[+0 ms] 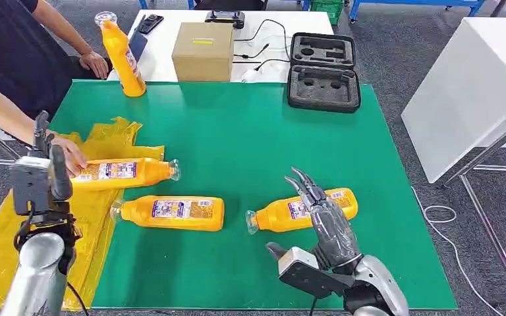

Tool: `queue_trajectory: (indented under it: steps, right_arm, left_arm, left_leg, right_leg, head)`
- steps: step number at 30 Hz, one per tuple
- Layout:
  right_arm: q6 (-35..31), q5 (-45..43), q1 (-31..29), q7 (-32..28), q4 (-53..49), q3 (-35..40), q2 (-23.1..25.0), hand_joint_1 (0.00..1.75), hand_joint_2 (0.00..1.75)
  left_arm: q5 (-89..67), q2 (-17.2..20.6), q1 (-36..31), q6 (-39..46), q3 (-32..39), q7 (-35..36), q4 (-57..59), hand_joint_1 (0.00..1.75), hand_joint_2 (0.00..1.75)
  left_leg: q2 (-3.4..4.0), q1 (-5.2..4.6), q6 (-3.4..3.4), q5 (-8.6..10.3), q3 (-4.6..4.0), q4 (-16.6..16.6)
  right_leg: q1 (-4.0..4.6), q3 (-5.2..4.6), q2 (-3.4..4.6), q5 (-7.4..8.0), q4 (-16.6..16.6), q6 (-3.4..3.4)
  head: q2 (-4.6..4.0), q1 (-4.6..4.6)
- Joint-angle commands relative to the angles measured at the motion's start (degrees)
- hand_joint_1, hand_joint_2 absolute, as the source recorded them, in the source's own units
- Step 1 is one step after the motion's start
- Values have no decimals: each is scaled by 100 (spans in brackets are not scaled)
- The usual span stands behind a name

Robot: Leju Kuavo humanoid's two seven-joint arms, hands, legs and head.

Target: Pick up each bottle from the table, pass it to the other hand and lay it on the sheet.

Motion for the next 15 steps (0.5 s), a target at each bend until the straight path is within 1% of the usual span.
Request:
queue_trajectory:
  steps: [1,2,3,4,5,6,7,8,9,10,11,12,13,15]
  right_arm:
    - [-200,666,-1088,656,1292,697,-79,0,175]
    - [-212,809,-959,717,1094,673,-195,0,175]
    - [-181,986,-805,779,803,594,-425,0,175]
    - [-150,1023,-633,793,546,423,-663,0,175]
    - [-104,985,-586,762,474,301,-720,0,175]
    - [-17,983,-545,708,397,210,-958,0,0]
    - [73,799,-488,598,376,38,-1233,0,0]
    - [89,724,-462,497,404,-82,-1256,0,0]
    - [187,680,-351,471,364,-193,-1496,0,0]
    - [337,635,-80,434,232,-432,-1773,0,175]
    - [377,613,5,371,194,-557,-1794,0,175]
    - [595,745,208,405,60,-744,-2030,0,175]
    - [690,737,457,323,-97,-1023,-2143,0,175]
    - [690,737,457,323,-97,-1023,-2143,0,175]
  left_arm:
    - [1469,547,1106,-425,536,-226,-1834,0,0]
    - [1613,627,1351,-468,630,-290,-1982,0,0]
    - [1946,853,1831,-534,828,-439,-2219,0,0]
    - [2247,1015,2359,-640,1106,-652,-2428,0,0]
    - [2383,1032,2522,-743,1264,-764,-2457,0,0]
    - [2561,1128,2774,-860,1395,-820,-2514,0,0]
    - [2857,1193,2979,-1037,1557,-835,-2520,0,0]
    - [2888,1168,3003,-1105,1627,-866,-2504,0,0]
    - [3211,1205,3105,-1354,1650,-721,-2511,0,0]
    - [3741,1165,3231,-1703,1708,-582,-2535,0,0]
    - [3753,1131,3245,-1725,1738,-580,-2533,0,0]
    - [3883,1177,3314,-1837,1705,-533,-2554,0,0]
    - [3885,1152,3429,-1861,1746,-564,-2630,0,0]
    - [3885,1152,3429,-1861,1746,-564,-2630,0,0]
  left_leg:
    - [81,13,-21,-15,20,-5]
    - [89,16,-27,-21,30,-8]
    - [102,15,-28,-26,37,-14]
    - [91,13,-29,-24,47,-16]
    - [96,10,-32,-30,63,-24]
    - [94,12,-33,-34,70,-24]
    - [92,15,-35,-41,75,-23]
    - [70,7,-19,-23,28,-10]
    - [67,11,-27,-33,37,-7]
    - [56,17,-29,-34,38,-3]
    - [28,13,-23,-21,9,-1]
    - [23,11,-24,-20,12,-2]
    - [10,14,-27,-22,15,1]
    - [9,15,-28,-24,19,1]
  right_leg:
    - [12,3,75,12,-9,-10]
    - [14,11,80,9,-8,-12]
    - [9,17,88,7,-7,-18]
    - [8,22,76,6,-7,-27]
    - [4,32,81,-2,-9,-28]
    - [7,38,77,-8,-11,-28]
    - [11,44,77,-15,-11,-29]
    - [2,5,63,-2,-2,-21]
    - [7,15,57,-9,-2,-22]
    - [14,22,46,-12,-5,-23]
    - [12,1,22,-9,-2,-23]
    - [10,3,17,-10,-4,-22]
    - [14,11,4,-14,-7,-21]
    - [15,16,3,-16,-8,-22]
  head:
    - [0,0]
    - [0,-2]
    - [0,2]
    - [0,-2]
    - [0,0]
    - [0,0]
    - [0,-2]
    - [0,-4]
    - [0,-2]
    - [0,0]
    - [0,-2]
    - [0,0]
    - [0,0]
    - [0,0]
